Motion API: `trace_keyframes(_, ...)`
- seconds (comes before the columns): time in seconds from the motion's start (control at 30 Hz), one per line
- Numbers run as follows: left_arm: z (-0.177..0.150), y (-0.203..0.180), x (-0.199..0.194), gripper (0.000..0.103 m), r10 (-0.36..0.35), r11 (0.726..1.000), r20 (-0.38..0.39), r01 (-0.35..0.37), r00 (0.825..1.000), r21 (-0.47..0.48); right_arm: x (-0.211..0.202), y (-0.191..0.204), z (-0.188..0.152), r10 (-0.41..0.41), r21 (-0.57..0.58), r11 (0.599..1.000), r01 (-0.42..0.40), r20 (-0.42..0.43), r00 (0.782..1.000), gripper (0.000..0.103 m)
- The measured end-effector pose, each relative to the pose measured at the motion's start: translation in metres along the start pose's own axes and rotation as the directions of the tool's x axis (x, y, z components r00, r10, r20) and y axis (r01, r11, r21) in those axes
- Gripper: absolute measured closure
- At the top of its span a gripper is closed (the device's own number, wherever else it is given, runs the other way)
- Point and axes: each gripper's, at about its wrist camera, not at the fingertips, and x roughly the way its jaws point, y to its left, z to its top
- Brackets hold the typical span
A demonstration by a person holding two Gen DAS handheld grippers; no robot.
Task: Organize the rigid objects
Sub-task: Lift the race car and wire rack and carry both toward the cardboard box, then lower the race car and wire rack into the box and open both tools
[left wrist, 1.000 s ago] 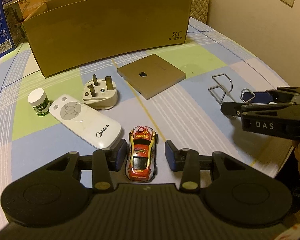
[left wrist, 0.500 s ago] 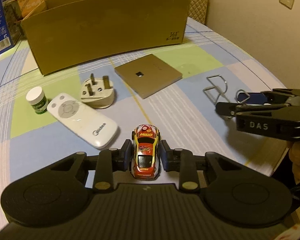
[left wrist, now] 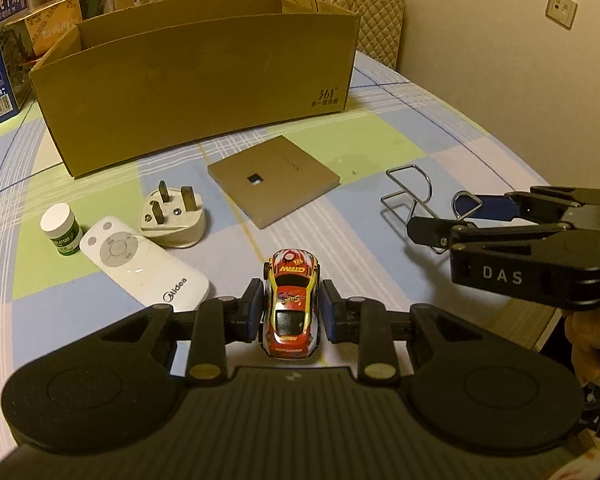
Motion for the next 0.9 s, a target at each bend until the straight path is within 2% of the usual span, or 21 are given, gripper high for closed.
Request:
trace_keyframes(0.23, 0.019, 0.005, -0.014, 0.078, 0.013, 0.999, 0.047, -0.011, 0.999, -0.035, -0.011, 0.003, 0.011, 0.02, 0.005, 1.0, -0.02, 0.034, 0.999, 0.053)
trace_keyframes(0.43, 0.049, 0.015, -0.03, 0.078, 0.034, 0.997, 0.085, -0.028, 0.996, -0.068, -0.025, 0.009, 0.04, 0.073, -0.023, 0.997, -0.072, 0.073, 0.995, 0.053)
trace_keyframes(0.53, 0.071, 0.024, -0.041, 0.078, 0.051, 0.997, 0.106, -0.044, 0.993, -0.069, -0.028, 0.009, 0.064, 0.111, -0.046, 0.993, -0.107, 0.092, 0.99, 0.053)
trace_keyframes(0.73, 0.129, 0.048, -0.06, 0.078, 0.058, 0.995, 0.158, -0.044, 0.986, -0.086, -0.026, 0.008, 0.131, 0.194, -0.072, 0.98, -0.187, 0.111, 0.975, 0.053)
trace_keyframes(0.9, 0.182, 0.07, -0.062, 0.078, 0.073, 0.995, 0.187, -0.059, 0.98, -0.078, -0.011, 0.002, 0.191, 0.22, -0.093, 0.973, -0.21, 0.128, 0.967, 0.053)
